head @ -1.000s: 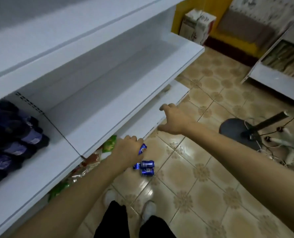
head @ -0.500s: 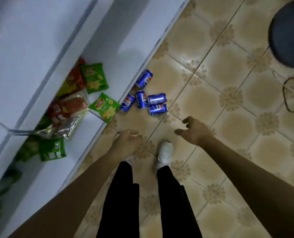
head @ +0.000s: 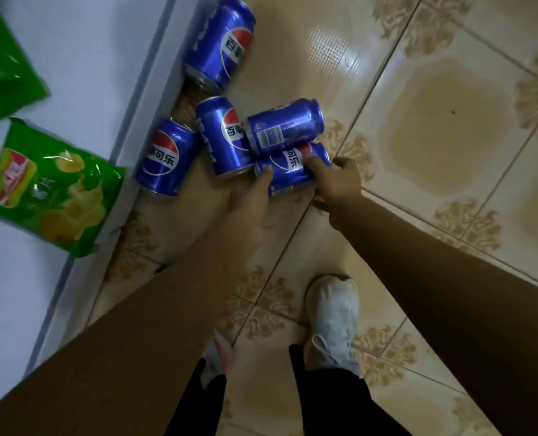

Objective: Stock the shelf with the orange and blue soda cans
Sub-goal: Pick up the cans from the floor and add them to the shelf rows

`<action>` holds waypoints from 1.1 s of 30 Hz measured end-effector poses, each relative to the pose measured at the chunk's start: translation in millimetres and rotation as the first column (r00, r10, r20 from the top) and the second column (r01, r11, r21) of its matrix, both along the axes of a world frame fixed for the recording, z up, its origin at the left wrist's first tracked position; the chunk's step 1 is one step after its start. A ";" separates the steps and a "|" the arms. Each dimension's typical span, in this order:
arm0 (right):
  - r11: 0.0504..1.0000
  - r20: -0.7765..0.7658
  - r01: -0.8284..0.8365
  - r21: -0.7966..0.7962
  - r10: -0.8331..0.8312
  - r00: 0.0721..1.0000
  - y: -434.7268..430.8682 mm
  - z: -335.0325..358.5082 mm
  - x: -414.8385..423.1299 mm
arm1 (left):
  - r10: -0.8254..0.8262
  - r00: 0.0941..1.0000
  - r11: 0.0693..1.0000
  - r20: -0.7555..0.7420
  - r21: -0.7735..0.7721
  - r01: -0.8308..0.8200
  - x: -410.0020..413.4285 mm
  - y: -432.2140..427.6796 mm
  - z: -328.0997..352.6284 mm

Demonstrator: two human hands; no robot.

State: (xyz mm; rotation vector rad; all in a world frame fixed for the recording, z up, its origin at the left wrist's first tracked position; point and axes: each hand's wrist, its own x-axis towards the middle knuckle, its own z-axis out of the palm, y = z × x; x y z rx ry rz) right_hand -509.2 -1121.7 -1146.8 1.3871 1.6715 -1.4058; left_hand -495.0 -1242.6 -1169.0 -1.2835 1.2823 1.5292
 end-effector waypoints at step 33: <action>0.689 -0.162 0.202 -0.696 -0.425 0.891 15.0 686.1 91.1 | 0.147 0.780 0.988 -0.608 0.128 -0.087 100.9 3.5 718.5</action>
